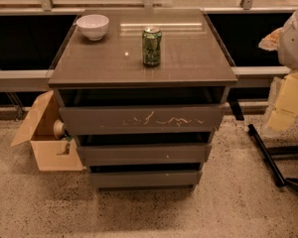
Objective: Open top drawer
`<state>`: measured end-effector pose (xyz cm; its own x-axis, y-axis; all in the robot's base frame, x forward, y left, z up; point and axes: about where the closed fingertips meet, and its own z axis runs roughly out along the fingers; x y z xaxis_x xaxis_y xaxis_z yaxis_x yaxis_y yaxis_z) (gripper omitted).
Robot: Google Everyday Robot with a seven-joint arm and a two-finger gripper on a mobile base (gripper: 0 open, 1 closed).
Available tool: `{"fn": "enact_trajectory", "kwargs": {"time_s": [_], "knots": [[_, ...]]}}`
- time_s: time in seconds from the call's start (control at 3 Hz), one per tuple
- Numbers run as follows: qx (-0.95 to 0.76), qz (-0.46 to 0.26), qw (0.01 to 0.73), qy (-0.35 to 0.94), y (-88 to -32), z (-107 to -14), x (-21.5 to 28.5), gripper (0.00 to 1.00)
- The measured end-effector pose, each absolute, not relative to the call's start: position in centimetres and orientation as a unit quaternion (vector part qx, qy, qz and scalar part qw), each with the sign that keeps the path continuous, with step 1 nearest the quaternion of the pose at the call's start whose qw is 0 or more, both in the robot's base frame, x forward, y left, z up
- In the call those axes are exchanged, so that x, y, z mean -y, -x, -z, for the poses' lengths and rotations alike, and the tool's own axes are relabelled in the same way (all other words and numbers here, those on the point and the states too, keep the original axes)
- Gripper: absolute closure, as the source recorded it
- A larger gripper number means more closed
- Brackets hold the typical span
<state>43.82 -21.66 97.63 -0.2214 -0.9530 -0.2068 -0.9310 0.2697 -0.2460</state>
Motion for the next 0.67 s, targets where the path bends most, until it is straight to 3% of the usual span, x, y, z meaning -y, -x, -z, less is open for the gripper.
{"fn": "enact_trajectory", "kwargs": {"time_s": [0.67], "knots": [[-0.777, 0.031, 0.167, 0.606, -43.89, -97.46, 21.57, 0.00]]}}
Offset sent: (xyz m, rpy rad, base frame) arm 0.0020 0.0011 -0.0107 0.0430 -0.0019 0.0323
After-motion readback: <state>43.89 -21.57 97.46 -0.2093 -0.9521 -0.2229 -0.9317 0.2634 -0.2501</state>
